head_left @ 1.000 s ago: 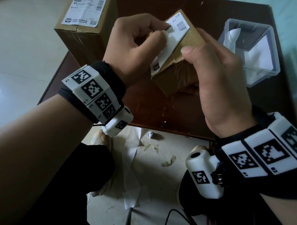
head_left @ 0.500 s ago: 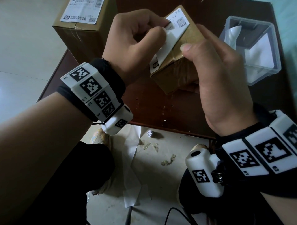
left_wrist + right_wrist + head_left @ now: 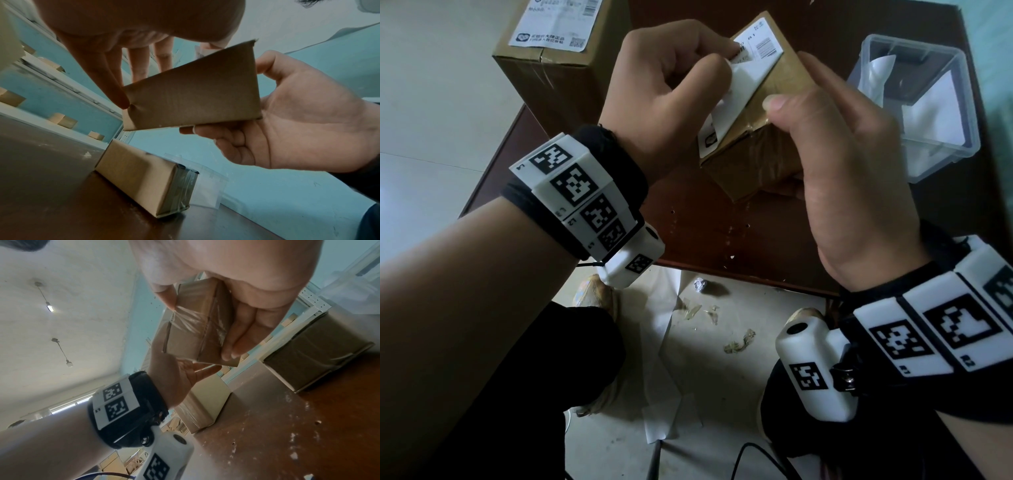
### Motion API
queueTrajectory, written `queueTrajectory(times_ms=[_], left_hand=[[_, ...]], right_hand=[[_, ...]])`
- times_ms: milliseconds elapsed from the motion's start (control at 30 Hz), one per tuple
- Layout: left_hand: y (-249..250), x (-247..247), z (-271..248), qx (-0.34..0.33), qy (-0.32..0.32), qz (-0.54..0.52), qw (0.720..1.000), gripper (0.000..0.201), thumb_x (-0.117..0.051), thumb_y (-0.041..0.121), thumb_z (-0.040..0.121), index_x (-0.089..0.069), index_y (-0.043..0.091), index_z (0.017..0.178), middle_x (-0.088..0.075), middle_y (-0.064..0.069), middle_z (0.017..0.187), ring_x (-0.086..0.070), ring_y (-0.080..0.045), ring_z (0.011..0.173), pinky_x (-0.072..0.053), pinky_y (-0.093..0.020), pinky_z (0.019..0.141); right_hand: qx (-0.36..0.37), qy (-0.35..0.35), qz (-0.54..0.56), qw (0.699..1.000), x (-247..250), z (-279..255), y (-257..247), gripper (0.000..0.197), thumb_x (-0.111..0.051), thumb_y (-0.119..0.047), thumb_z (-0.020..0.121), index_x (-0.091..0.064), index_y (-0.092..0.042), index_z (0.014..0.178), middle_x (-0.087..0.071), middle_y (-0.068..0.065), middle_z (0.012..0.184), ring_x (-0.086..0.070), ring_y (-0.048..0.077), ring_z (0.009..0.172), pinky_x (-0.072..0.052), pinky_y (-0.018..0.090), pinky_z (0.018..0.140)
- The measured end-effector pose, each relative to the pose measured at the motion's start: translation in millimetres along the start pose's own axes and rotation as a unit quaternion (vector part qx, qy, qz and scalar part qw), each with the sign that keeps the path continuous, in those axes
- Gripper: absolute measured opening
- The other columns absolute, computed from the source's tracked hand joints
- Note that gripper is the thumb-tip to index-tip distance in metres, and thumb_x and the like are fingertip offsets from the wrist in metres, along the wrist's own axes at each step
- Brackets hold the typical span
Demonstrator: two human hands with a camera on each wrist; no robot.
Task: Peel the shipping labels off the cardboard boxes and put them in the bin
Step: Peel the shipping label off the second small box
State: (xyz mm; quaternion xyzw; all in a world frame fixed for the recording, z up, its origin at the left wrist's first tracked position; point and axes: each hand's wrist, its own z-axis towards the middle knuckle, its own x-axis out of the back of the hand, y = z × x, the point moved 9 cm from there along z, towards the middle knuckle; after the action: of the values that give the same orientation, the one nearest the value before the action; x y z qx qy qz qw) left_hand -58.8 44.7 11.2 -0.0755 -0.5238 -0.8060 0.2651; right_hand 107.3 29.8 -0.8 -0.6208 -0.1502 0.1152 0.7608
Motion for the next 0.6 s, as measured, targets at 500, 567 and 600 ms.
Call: queueTrajectory(times_ms=[500, 567, 600], left_hand=[[2.5, 0.1, -0.1, -0.018, 0.000, -0.003, 1.000, 0.042, -0.048, 0.030, 0.087, -0.077, 0.002, 0.099, -0.073, -0.023, 0.095, -0.066, -0.032, 0.088, -0.048, -0.037, 0.066], [2.2, 0.0, -0.1, -0.018, 0.000, -0.001, 1.000, 0.042, -0.048, 0.030, 0.087, -0.077, 0.003, 0.100, -0.073, -0.023, 0.095, -0.066, -0.032, 0.089, -0.049, -0.037, 0.067], [2.3, 0.1, -0.1, -0.018, 0.000, 0.000, 1.000, 0.042, -0.048, 0.030, 0.087, -0.077, 0.003, 0.100, -0.073, -0.024, 0.095, -0.065, -0.032, 0.088, -0.049, -0.038, 0.067]], right_hand=[[0.007, 0.006, -0.012, 1.000, 2.3, 0.5, -0.7, 0.032, -0.052, -0.022, 0.105, -0.069, -0.004, 0.125, -0.061, 0.037, 0.111, -0.058, 0.052, 0.103, -0.055, 0.060, 0.081], [0.007, 0.007, -0.013, 1.000, 2.5, 0.7, -0.3, 0.031, -0.053, -0.022, 0.104, -0.069, -0.004, 0.124, -0.061, 0.037, 0.111, -0.059, 0.052, 0.102, -0.055, 0.061, 0.081], [0.006, 0.007, -0.013, 1.000, 2.6, 0.8, -0.2, 0.032, -0.053, -0.023, 0.104, -0.069, -0.004, 0.124, -0.061, 0.037, 0.111, -0.058, 0.052, 0.102, -0.054, 0.061, 0.081]])
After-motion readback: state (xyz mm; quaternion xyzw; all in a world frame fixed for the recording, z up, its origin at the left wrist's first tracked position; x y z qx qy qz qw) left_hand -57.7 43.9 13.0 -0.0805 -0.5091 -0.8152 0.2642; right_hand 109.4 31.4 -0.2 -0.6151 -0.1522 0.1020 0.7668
